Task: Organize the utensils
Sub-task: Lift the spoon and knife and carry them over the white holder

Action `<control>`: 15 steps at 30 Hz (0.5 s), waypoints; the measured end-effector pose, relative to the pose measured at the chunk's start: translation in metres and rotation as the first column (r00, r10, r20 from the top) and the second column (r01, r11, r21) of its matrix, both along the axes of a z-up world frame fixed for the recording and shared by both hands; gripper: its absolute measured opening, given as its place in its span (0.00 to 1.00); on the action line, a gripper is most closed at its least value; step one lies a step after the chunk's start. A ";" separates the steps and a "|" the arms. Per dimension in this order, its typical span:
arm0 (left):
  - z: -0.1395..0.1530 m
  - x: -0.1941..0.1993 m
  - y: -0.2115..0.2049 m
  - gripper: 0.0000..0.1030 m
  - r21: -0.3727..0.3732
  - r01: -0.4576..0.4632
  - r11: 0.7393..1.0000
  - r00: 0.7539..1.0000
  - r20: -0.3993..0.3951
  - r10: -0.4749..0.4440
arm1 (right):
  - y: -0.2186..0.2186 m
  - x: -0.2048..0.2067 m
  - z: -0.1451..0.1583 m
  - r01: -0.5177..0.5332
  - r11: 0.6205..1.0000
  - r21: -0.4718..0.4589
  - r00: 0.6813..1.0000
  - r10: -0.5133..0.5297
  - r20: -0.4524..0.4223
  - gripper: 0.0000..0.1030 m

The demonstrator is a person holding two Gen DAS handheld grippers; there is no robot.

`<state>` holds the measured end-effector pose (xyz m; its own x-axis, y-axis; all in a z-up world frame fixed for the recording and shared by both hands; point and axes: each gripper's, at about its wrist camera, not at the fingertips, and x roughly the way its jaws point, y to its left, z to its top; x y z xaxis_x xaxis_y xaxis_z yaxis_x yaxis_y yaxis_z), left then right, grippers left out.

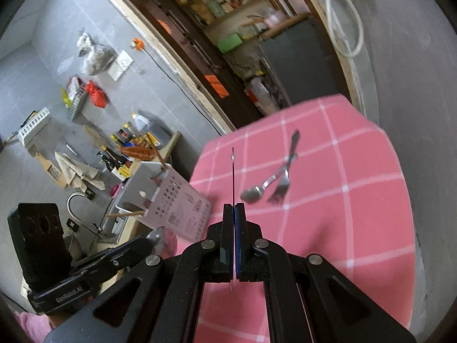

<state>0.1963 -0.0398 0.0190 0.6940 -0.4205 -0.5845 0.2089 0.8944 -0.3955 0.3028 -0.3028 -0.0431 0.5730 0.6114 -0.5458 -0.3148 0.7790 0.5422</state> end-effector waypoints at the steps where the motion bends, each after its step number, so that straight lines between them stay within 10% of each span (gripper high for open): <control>1: 0.006 0.000 0.002 0.03 0.005 -0.001 1.000 1.000 0.010 0.001 | 0.001 0.000 0.005 -0.004 1.000 -0.001 1.000 0.004 0.014 0.01; 15: 0.067 0.013 0.023 0.03 0.002 0.003 1.000 0.994 0.105 -0.003 | 0.013 0.009 0.081 -0.035 0.999 -0.001 0.984 0.035 0.174 0.01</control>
